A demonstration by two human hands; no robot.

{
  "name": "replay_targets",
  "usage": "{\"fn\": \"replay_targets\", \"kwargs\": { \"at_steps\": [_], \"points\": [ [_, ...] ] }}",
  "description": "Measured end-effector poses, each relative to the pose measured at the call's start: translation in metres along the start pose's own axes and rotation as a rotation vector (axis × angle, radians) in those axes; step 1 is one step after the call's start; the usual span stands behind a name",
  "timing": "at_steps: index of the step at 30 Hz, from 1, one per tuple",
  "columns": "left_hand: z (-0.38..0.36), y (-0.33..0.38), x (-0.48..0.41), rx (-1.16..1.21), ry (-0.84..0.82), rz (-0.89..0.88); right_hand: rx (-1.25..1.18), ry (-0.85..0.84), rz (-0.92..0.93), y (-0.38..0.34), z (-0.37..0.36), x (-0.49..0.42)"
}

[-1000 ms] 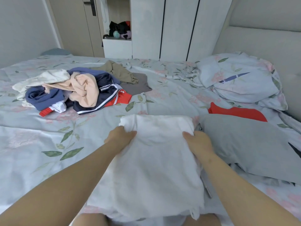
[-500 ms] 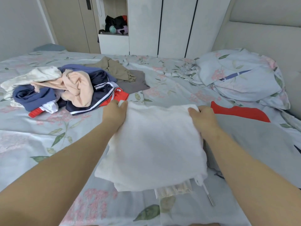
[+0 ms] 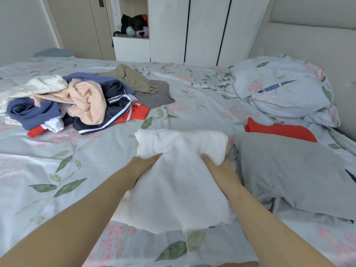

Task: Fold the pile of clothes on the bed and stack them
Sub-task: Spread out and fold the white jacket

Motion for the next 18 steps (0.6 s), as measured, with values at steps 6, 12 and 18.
{"fn": "replay_targets", "kwargs": {
  "at_steps": [6,12,18],
  "points": [
    [-0.004,0.026,0.027,0.177,-0.046,-0.082,-0.189,-0.014,0.079,-0.031,0.022,0.014],
    [-0.044,0.121,0.041,0.206,-0.064,-0.192,-0.270,0.163,0.292,-0.087,0.106,0.033],
    [-0.132,0.197,0.070,0.386,-0.316,-0.311,-0.026,0.459,0.368,-0.120,0.232,0.016]
  ]
}}
Point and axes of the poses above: each hand's wrist, its own x-axis away from the middle knuckle, its own z-axis out of the back of the hand, y = z × x, the point moved 3 cm from there along -x, towards the middle knuckle, and after that the axes turned 8 degrees about -x, right-handed, at the moved point
